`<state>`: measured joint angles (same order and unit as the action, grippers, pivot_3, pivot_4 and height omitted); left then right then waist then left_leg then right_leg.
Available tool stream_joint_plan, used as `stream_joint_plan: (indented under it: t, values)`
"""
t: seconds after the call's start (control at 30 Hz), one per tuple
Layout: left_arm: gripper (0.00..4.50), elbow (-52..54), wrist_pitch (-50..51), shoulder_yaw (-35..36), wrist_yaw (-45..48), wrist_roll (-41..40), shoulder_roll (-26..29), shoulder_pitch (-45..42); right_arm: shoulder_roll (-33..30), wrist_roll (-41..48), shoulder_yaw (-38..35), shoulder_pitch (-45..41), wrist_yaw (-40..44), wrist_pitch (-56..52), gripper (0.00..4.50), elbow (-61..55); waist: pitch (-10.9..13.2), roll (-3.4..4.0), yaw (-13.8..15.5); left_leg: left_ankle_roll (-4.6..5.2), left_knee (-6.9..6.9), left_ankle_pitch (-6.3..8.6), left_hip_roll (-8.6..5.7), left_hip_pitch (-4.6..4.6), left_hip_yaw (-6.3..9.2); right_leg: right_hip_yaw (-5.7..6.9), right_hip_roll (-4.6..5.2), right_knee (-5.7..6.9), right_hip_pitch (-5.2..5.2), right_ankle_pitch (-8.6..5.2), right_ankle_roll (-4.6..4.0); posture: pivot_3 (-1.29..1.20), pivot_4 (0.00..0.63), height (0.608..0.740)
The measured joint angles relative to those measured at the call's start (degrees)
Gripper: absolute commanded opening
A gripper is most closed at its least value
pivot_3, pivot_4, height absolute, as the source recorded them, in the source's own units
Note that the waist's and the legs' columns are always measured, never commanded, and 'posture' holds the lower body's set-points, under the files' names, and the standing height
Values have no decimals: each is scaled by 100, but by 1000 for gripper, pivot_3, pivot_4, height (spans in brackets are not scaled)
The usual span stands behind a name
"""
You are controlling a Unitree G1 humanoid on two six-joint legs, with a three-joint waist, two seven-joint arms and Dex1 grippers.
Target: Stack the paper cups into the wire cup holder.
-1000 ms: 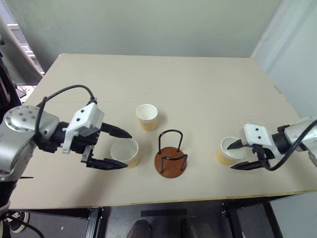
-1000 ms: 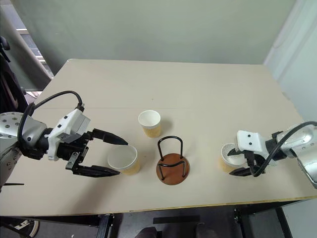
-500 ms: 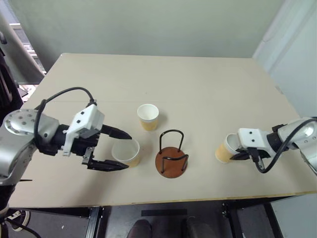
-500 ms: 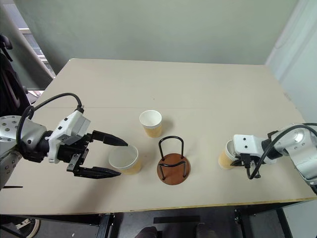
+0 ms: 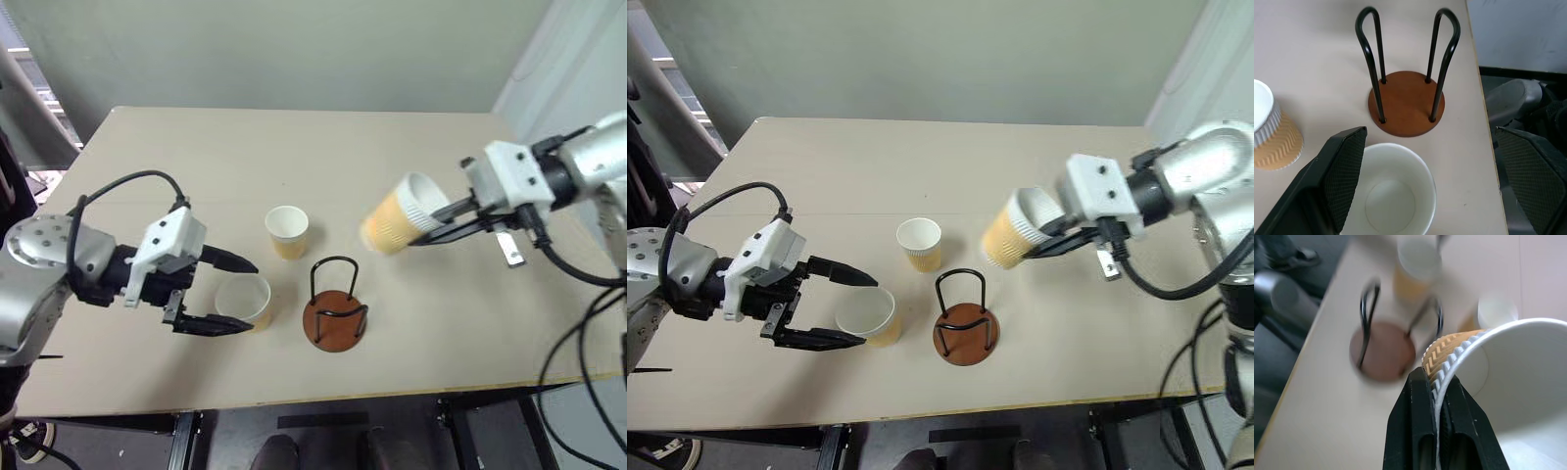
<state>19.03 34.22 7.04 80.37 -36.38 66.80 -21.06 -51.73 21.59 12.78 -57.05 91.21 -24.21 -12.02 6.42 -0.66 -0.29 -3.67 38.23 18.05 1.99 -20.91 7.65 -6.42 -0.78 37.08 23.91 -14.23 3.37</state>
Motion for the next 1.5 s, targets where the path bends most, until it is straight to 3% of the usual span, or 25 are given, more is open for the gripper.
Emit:
stream_joint_plan:
  t: [0.13,0.8,0.93,1.23,1.27,1.33,1.5]
  values:
    - [4500,11,0,-4,-47,1,-5,22,228,-138,445,26,54,112,42,-32,0,0,43,0,1,0,8,-9,6,-1,5,-1,1,0,0,0,150,740]
    - [4500,181,127,539,-75,-294,174,155,504,-403,824,367,-21,315,42,-403,0,0,31,0,3,0,9,-6,-1,-4,5,0,0,0,0,0,150,740]
    - [4500,116,126,859,-47,-403,347,-21,609,-509,869,367,-60,314,933,-390,0,0,31,-1,2,0,7,-5,-3,-4,2,1,0,0,0,0,150,740]
    - [4500,-81,91,1112,107,-426,628,80,676,-597,856,367,-141,246,4254,-198,0,0,40,0,2,0,11,-5,-1,-7,5,0,0,0,-1,0,150,740]
    - [4500,-79,74,1101,109,-408,628,119,668,-581,804,370,-216,172,4464,-144,0,0,42,0,2,0,12,-5,0,-7,5,0,0,0,-1,0,150,740]
    - [4500,-70,-11,1015,125,-288,631,187,618,-453,535,390,-359,-67,4464,38,0,0,56,-1,2,0,16,-5,1,-9,8,0,0,-1,-1,0,150,740]
    - [4500,124,-267,156,164,183,510,403,-31,645,-1000,1001,-440,-1051,4464,481,0,0,181,-2,1,-1,8,-9,3,-15,16,-9,-3,-4,-6,0,150,740]
